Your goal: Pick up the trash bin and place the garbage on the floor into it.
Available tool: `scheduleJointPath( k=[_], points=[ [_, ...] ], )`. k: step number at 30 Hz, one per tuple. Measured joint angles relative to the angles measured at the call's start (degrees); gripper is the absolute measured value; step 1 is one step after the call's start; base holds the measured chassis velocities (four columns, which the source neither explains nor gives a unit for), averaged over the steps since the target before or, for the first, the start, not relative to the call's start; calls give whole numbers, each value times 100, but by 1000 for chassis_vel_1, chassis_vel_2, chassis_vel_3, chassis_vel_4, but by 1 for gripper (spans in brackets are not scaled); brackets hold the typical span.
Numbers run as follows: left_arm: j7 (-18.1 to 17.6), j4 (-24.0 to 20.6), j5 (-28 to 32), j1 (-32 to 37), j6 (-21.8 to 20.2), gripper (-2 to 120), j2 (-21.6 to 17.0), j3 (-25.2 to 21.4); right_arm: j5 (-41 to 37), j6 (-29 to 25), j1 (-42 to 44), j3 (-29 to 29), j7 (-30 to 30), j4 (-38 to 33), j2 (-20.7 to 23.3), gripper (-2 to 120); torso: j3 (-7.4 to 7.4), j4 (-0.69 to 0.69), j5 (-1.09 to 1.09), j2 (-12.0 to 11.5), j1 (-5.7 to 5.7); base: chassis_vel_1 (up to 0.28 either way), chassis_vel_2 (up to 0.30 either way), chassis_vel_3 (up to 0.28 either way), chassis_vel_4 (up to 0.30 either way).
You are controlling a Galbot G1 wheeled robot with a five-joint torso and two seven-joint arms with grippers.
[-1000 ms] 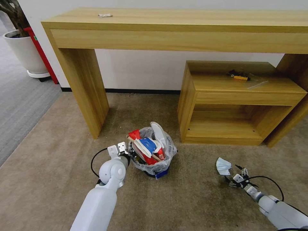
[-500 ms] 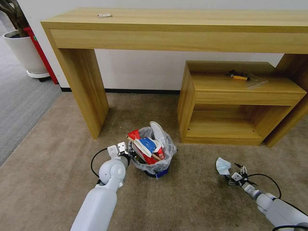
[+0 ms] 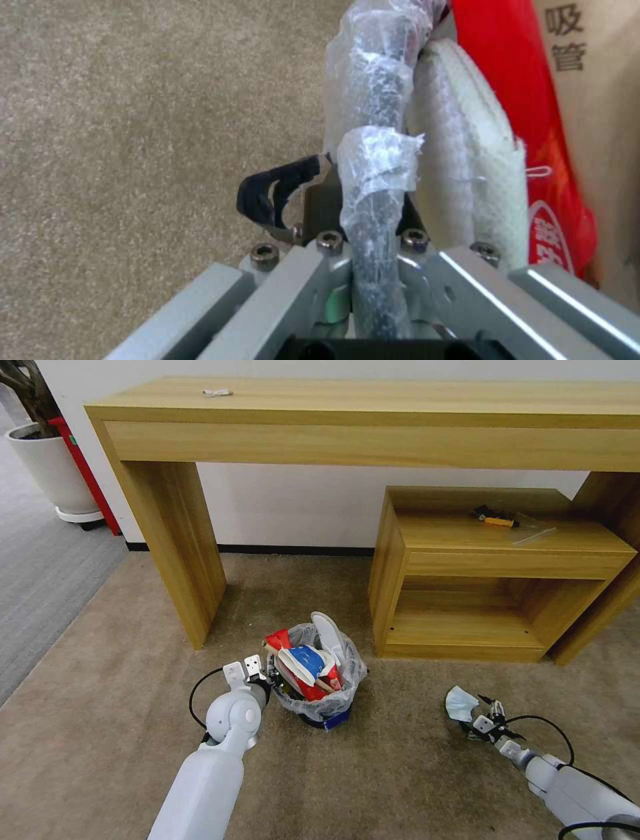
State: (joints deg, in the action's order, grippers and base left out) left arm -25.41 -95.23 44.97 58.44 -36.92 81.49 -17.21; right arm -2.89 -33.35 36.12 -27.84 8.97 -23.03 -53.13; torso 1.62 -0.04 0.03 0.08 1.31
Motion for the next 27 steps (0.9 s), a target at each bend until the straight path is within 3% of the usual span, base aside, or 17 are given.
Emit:
scheduleJointPath(
  k=[9, 27],
  points=[
    [29, 9, -73, 28, 26, 0, 64, 16, 4, 31, -36, 8, 51, 186, -119, 99, 0, -1, -4, 1, 0, 0, 0, 0, 0],
    [24, -79, -45, 90, 25, 0, 18, -21, 8, 9, 2, 9, 60, 242, -190, 32, 1, -2, -2, 0, 1, 0, 0, 0, 0]
  ],
)
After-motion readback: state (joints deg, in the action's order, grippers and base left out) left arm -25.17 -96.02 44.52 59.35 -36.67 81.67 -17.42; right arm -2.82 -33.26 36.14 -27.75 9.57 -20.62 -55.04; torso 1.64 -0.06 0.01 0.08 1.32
